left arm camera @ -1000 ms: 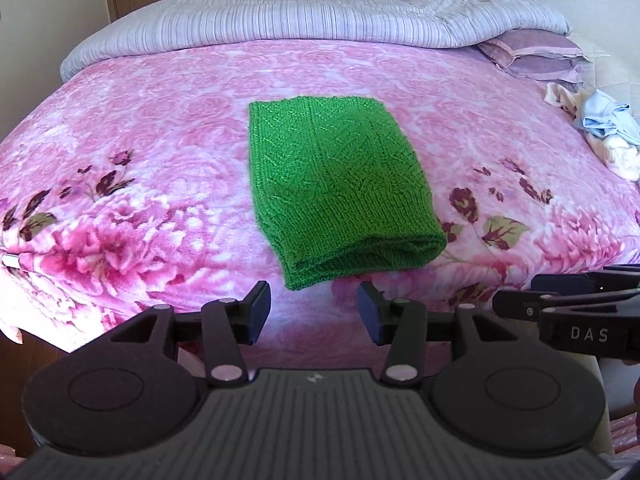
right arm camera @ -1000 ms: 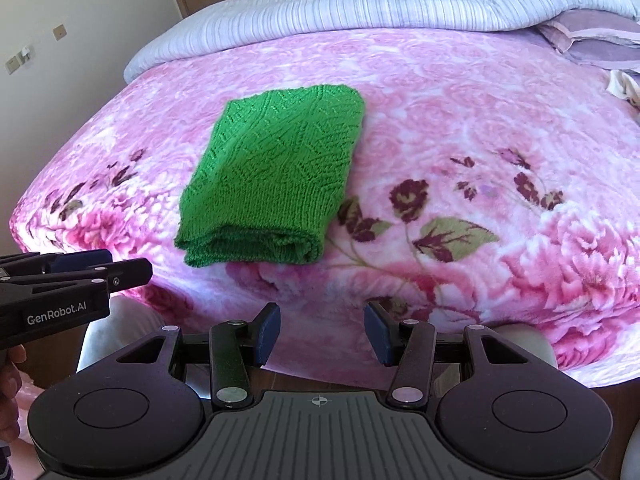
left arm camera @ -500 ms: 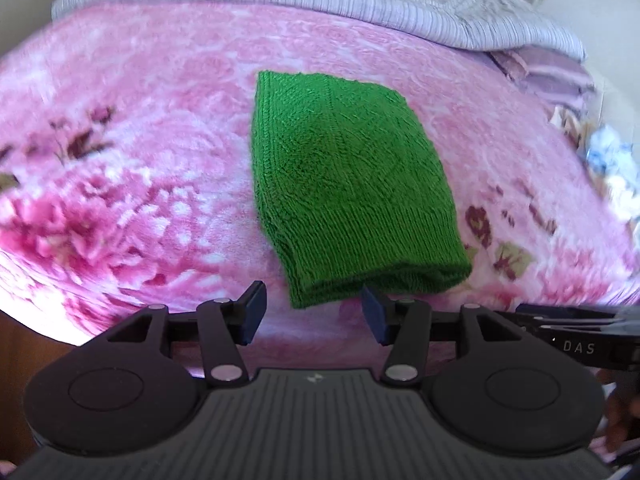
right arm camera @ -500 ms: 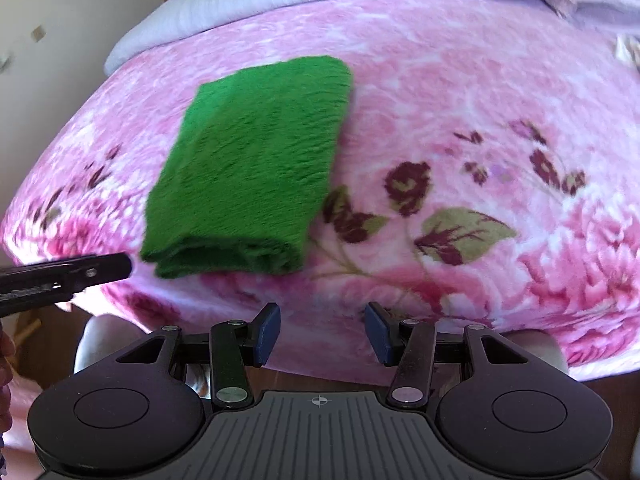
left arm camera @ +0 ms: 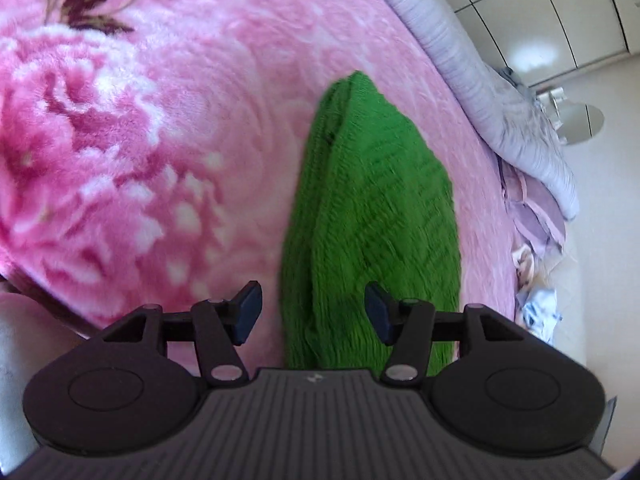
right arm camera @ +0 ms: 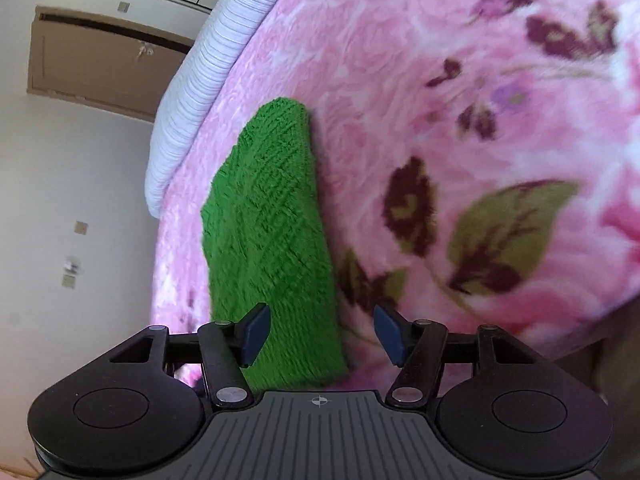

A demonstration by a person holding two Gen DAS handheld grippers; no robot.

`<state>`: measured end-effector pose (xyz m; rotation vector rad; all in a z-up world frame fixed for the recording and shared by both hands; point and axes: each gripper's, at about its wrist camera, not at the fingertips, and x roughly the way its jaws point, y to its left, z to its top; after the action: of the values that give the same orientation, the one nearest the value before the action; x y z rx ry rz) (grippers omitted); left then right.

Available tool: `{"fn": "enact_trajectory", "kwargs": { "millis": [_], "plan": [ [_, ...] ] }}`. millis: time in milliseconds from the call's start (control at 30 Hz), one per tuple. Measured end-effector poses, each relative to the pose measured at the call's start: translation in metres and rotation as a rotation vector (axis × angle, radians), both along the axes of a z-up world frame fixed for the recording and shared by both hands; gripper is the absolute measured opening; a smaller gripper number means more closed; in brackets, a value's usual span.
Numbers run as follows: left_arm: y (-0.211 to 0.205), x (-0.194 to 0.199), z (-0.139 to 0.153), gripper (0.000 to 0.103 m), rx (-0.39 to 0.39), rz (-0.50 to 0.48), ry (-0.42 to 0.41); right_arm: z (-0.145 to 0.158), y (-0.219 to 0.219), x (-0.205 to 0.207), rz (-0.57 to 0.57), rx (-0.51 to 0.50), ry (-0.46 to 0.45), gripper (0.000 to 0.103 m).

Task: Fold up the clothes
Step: 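Grasp the folded sweater's end with both grippers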

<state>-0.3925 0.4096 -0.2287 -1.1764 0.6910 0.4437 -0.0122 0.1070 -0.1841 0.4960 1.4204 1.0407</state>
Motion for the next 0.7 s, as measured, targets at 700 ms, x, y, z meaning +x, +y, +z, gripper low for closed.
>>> {"fn": "enact_trajectory", "kwargs": {
  "millis": [700],
  "plan": [
    [0.043, 0.052, -0.035, 0.045, -0.150, 0.005, -0.117, -0.032, 0.081, 0.027, -0.022, 0.076, 0.042, 0.067]
  ]
}}
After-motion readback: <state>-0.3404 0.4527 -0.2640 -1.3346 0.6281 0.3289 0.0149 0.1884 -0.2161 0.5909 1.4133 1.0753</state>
